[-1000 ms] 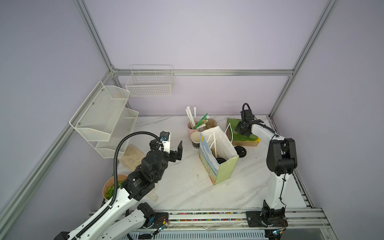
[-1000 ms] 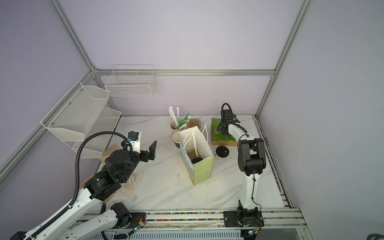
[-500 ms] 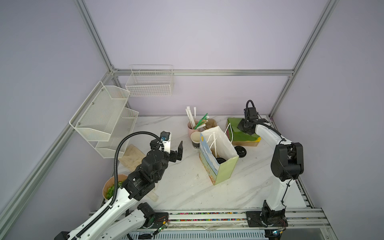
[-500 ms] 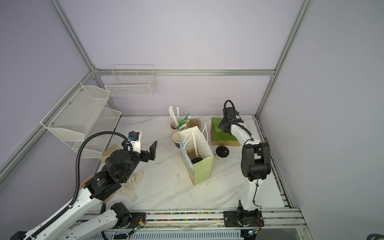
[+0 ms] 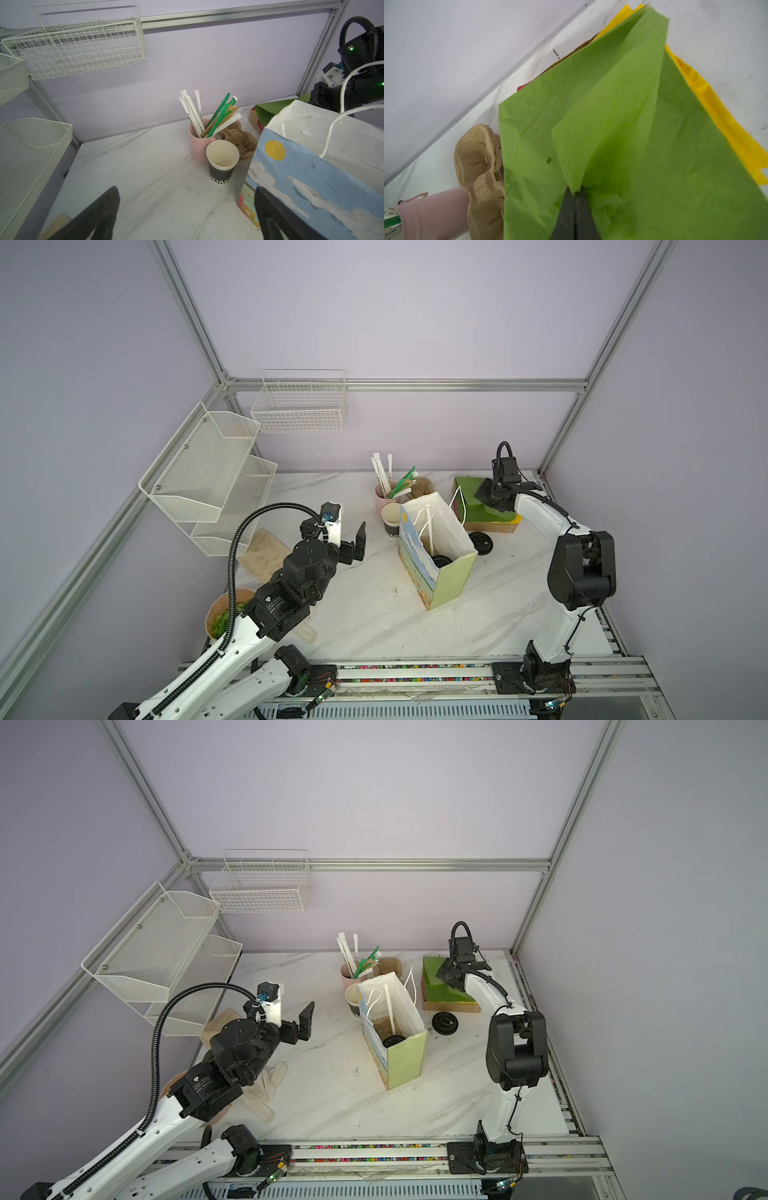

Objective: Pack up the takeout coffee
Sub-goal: 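Lower the right gripper onto the green tissue sheet and pinch its center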

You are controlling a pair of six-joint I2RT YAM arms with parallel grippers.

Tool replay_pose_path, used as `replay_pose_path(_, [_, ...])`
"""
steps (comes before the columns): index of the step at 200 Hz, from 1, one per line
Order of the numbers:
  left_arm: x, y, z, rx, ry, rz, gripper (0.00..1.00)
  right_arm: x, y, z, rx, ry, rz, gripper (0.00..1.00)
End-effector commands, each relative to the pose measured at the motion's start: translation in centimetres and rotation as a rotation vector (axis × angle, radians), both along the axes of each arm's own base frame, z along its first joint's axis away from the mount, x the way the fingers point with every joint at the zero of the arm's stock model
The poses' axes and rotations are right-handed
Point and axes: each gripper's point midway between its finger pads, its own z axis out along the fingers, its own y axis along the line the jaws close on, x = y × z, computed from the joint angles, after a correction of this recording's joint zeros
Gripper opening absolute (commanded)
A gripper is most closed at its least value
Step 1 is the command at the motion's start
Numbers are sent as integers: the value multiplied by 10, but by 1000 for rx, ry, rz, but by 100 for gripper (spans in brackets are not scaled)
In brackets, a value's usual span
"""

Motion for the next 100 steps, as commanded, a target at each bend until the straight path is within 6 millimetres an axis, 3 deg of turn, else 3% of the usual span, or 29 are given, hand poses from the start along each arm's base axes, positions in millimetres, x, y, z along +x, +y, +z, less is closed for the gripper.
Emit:
replay_pose_path(1, [1,0,-6,-9,-4,-1,100,2,9,-23,33,57,49,32])
replay_pose_path(18, [2,0,-6,-7,-3,0,100,4,13,-31,46,54,64,48])
replay_pose_path(32, [2,0,-7,-6,-2,1,100,7,17,-33,61,41,79,55])
replay_pose_path(100, [4,-1,-11,6,8,6,100,19,40,-49,62,15,175,63])
